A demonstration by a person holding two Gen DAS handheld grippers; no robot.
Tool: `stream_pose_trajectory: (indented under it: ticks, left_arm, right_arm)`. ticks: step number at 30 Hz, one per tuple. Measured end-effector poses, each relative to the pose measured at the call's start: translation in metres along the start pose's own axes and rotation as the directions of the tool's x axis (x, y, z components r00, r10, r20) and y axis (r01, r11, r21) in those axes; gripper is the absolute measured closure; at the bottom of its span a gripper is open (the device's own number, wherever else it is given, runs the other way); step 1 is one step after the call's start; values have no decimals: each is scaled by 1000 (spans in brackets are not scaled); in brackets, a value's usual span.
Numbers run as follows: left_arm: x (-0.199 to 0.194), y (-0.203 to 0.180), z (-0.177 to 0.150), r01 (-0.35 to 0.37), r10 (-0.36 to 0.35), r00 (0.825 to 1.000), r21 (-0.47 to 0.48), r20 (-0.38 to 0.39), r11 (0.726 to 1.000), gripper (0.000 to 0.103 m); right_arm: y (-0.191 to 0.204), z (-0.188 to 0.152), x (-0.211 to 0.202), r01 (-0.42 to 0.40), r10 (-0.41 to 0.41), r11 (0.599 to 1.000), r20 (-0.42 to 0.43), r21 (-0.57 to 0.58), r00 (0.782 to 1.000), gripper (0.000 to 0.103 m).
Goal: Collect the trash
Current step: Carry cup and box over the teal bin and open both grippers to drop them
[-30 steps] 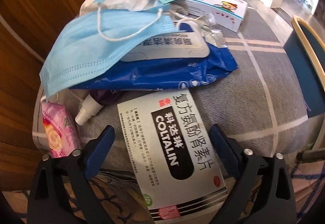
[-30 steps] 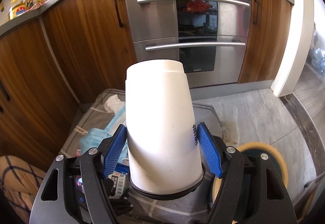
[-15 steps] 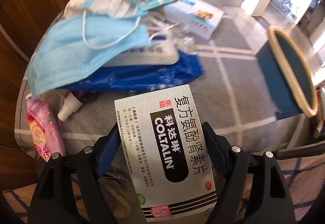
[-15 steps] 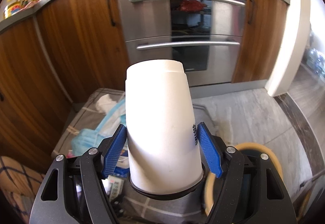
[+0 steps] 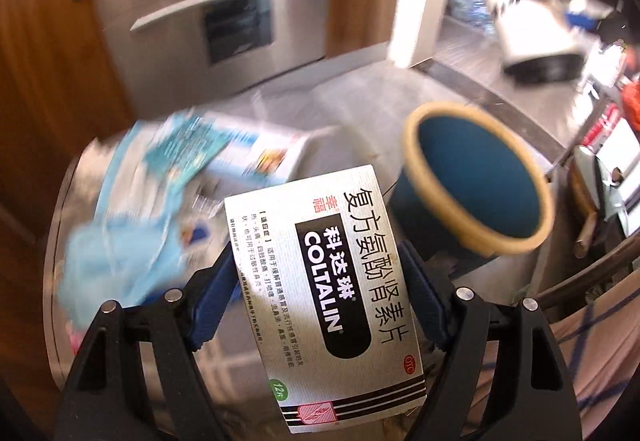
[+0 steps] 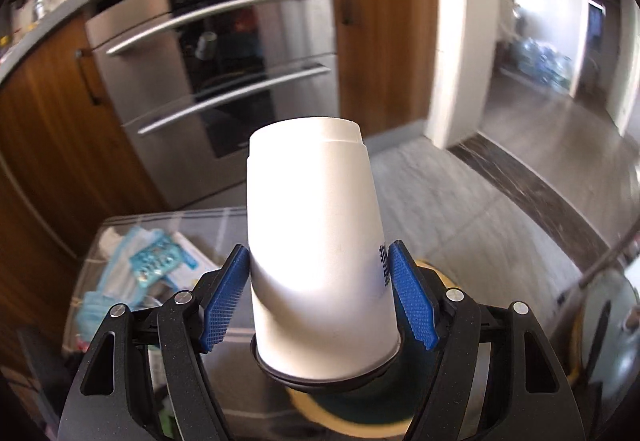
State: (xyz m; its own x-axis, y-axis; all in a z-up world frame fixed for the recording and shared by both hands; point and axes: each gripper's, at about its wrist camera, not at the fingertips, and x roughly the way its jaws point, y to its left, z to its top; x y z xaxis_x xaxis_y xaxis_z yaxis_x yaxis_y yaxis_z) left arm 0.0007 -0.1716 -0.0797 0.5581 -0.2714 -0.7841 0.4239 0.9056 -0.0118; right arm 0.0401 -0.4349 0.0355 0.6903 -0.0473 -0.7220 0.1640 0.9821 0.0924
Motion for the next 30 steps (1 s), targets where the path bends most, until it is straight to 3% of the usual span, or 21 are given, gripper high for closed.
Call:
stream_pose_trajectory:
  ticks: [9, 13, 18, 25, 30]
  left_arm:
    - [3, -71, 58, 170, -186, 979, 161, 87, 972, 25]
    - [21, -101, 71, 187, -218, 969, 241, 112, 952, 25]
    - [47, -116, 76, 226, -255, 963, 254, 88, 940, 27]
    - [69, -131, 81, 263, -298, 952, 298, 75, 918, 30]
    - [84, -128, 72, 302, -314, 949, 269, 3, 914, 30]
  right_arm:
    - [-72, -32, 45, 118, -95, 985, -173, 122, 980, 31]
    - [-99, -56, 66, 138, -84, 973, -275, 184, 958, 31]
    - [-120, -80, 91, 174, -59, 949, -396, 262, 917, 31]
    - [-112, -79, 109, 149, -38, 963, -432, 225, 901, 31]
    - [-111, -81, 121, 142, -25, 963, -453, 227, 891, 31]
